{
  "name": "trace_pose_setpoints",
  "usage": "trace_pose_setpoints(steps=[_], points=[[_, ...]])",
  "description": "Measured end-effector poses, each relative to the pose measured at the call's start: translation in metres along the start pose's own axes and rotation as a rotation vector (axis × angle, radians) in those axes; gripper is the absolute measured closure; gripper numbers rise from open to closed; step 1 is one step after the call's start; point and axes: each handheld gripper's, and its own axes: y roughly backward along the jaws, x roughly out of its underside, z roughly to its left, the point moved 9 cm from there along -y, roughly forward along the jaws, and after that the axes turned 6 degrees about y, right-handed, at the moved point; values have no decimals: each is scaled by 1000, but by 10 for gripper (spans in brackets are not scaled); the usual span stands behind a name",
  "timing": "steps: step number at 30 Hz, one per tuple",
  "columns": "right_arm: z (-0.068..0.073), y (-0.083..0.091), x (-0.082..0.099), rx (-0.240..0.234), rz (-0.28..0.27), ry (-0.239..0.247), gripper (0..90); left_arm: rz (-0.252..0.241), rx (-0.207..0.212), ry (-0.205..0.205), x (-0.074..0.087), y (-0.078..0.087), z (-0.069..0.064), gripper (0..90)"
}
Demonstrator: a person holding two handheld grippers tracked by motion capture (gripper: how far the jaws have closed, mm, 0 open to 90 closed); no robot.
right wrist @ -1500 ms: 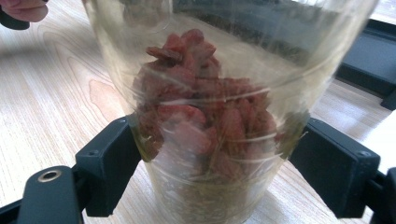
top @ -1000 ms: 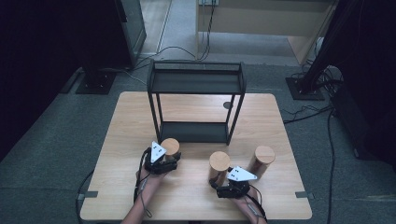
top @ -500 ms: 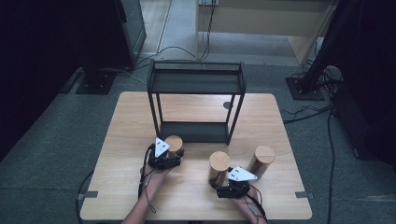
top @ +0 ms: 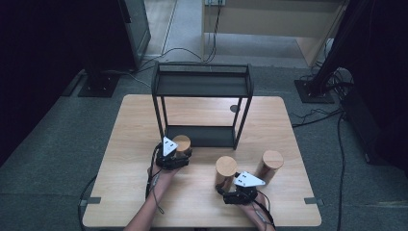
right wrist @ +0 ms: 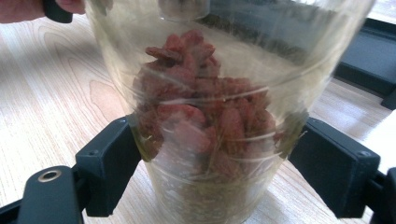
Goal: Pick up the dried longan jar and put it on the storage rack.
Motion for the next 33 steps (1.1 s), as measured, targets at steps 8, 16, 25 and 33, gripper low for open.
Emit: trace_pose_setpoints(steps=[8, 16, 25, 33], points=[[0, 0, 0, -1, -1, 1, 171, 0, -18, -13, -9, -9, -1, 255], [0, 0, 0, -1, -1, 0, 170, -1, -24, -18, -17, -17, -1, 256], [-1, 0, 0, -2, -3, -1, 170, 1, -27, -13, -20, -22, 3, 255], [-1, 0, 0, -2, -3, -1, 170, 6, -47, -12, -25, -29, 7, 255]])
